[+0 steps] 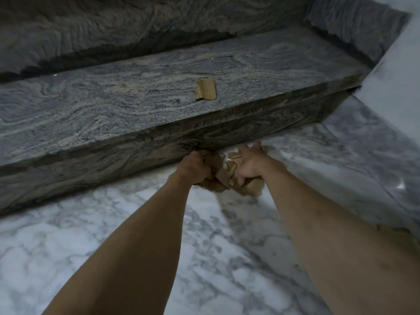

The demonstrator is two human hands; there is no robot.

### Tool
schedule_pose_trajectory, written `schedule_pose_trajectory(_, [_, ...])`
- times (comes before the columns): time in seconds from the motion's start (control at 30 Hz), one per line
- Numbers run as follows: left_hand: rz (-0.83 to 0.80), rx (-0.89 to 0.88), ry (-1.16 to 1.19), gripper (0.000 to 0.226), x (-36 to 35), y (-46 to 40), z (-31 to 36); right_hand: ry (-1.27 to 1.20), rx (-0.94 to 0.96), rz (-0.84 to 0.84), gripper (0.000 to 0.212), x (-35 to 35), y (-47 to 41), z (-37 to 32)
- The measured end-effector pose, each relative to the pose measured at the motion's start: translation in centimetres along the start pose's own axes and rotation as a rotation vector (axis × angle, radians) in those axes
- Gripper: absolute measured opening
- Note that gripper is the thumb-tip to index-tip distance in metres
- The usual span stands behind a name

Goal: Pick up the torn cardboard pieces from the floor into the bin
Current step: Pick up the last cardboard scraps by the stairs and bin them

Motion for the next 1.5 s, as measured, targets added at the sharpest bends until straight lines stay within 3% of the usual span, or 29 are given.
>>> schedule_pose_trajectory(0.07, [-0.005, -0.015, 0.003, 0.049, 0.1, -0.1, 0.2, -0.013, 0.016, 0.035, 0.12, 0.4, 0.3, -0.6])
schedule_pose_trajectory(0.2, [-0.004, -0.016, 0.001, 0.047, 0.4, 0.2, 0.5, -0.019, 0.071, 0.108, 0.094, 1.1, 2.1, -1.0])
schedule_pose_trajectory(0.27, [-0.008, 0.013, 0.007, 0.04, 0.3, 0.5, 0.3, -0.211, 0.1, 0.034, 0.096, 2.4, 3.6, -0.8])
schedule_pose_trajectory(0.4, [0.005, 0.098, 0.036, 0.026, -0.1, 1.3, -0.6, -0.635, 0.362, -0.047, 0.046, 9.4, 8.4, -4.0])
schedule_pose_trajectory(0.47, [0.04, 0.11, 0.04, 0.019, -0.3, 2.1, -0.8, -0.79, 0.425, 0.05, 0.038, 13.3, 9.4, -6.9])
schedule_pose_trajectory(0.53, [0.077, 0.123, 0.08, 0.018, -0.6, 2.9, -1.2, -0.803, 0.33, 0.168, 0.036, 15.4, 7.9, -9.5])
schedule_pose_trajectory(0.63, [0.106, 0.123, 0.06, 0.019, -1.2, 4.1, -1.6, -0.581, 0.147, 0.166, 0.039, 14.9, 5.8, -12.6])
schedule_pose_trajectory(0.73, [0.115, 0.089, 0.034, 0.006, -1.5, 4.7, -1.7, -0.486, 0.072, 0.261, 0.023, 14.5, 5.1, -13.5])
schedule_pose_trajectory(0.8, [0.131, 0.087, 0.036, 0.001, -1.4, 5.4, -1.9, -0.465, 0.051, 0.282, 0.032, 14.6, 4.8, -13.8])
schedule_pose_trajectory(0.93, [0.148, 0.092, 0.06, 0.004, -1.4, 6.3, -1.9, -0.575, 0.062, 0.298, 0.03, 14.7, 5.5, -13.2])
schedule_pose_trajectory(1.0, [0.148, 0.092, 0.055, 0.01, -1.3, 6.6, -1.8, -0.676, 0.084, 0.245, 0.047, 14.0, 6.1, -12.2])
schedule_pose_trajectory(1.1, [0.154, 0.078, 0.052, 0.015, -1.1, 7.2, -1.5, -0.844, 0.186, 0.216, 0.051, 12.7, 7.6, -9.5])
schedule_pose_trajectory(1.2, [0.177, 0.093, 0.047, 0.014, -1.1, 7.3, -1.4, -0.846, 0.286, 0.199, 0.052, 10.5, 9.1, -6.2])
schedule_pose_trajectory(1.37, [0.203, 0.133, 0.088, 0.018, -1.3, 7.3, -1.5, -0.718, 0.075, 0.099, 0.076, 3.2, 6.8, 0.4])
schedule_pose_trajectory(1.5, [0.229, 0.126, 0.077, 0.026, -1.4, 7.4, -1.5, -0.494, -0.069, 0.059, 0.075, -1.8, 5.2, 3.1])
Point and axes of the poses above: each hand's wrist, its own y-axis away from the middle knuckle, its own x-axis out of the back of the hand, z = x × y, the point moved 6 cm from there along -y, towards the middle knuckle, and after that the axes turned 2 degrees about y, right-handed, at the moved point
